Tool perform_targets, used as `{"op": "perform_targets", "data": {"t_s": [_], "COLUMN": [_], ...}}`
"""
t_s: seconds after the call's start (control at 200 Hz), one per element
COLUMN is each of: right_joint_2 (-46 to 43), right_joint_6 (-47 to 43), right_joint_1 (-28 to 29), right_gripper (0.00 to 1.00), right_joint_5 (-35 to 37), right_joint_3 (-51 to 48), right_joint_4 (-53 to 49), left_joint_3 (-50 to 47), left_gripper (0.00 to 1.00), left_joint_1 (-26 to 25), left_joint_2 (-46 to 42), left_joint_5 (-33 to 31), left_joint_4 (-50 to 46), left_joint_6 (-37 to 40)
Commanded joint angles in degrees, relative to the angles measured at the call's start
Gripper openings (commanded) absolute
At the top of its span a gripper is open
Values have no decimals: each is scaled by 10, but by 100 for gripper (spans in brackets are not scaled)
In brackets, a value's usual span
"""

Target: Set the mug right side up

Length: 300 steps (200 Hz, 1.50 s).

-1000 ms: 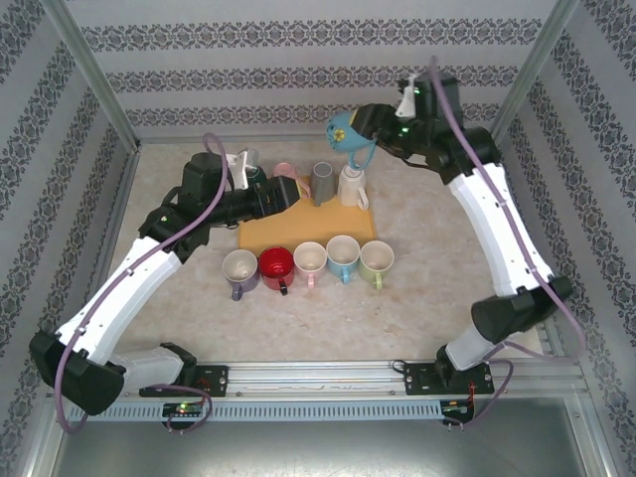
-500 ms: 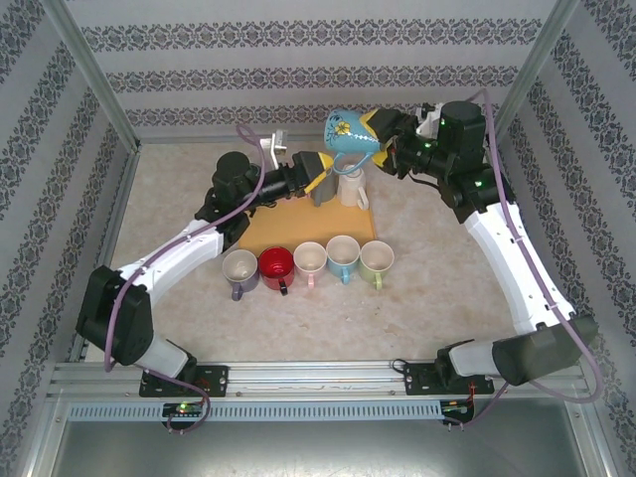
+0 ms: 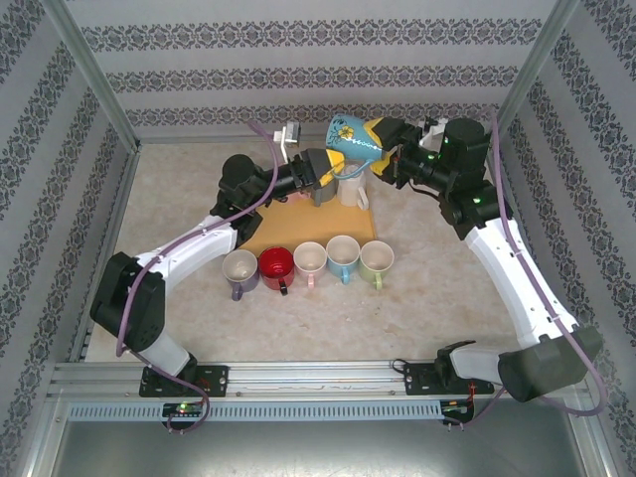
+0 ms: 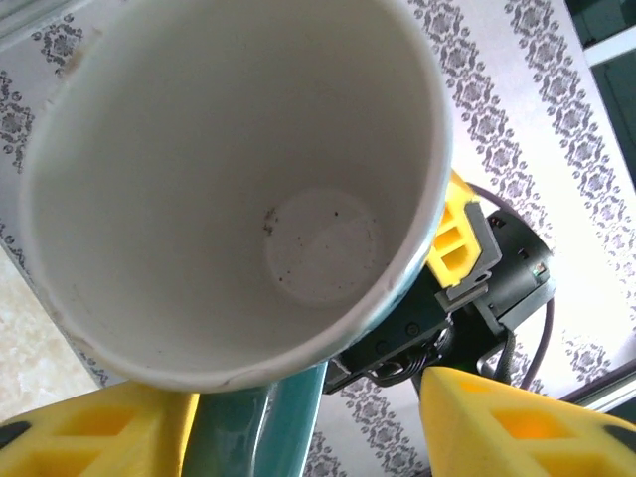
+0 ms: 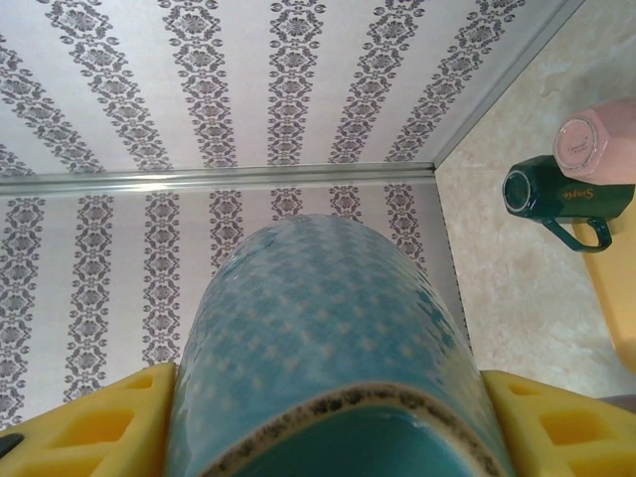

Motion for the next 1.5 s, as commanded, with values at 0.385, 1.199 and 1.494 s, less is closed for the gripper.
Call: {"op": "perform_targets", "data": {"t_s": [0.385,1.199,1.494], "right_joint_2": [-37,-131,-144], "right_joint_6": [-13,-427,-456], "right_joint_1": [-5,-95,-96], "right_gripper": [32,75,71], "right_joint_5": [9,322,449], "right_joint_3": [-18,169,270], "right_joint_4": [39,-459,-504], "left_joint_3": [39,315,447], "left_gripper": [4,0,0], "left_joint_1": [-9,-175,-292], "left_joint_2": [-10,23,156], "left_joint_5": [22,-192,-397], "left_joint_4": [-12,-751,-896], "left_joint_6": [31,528,624]}}
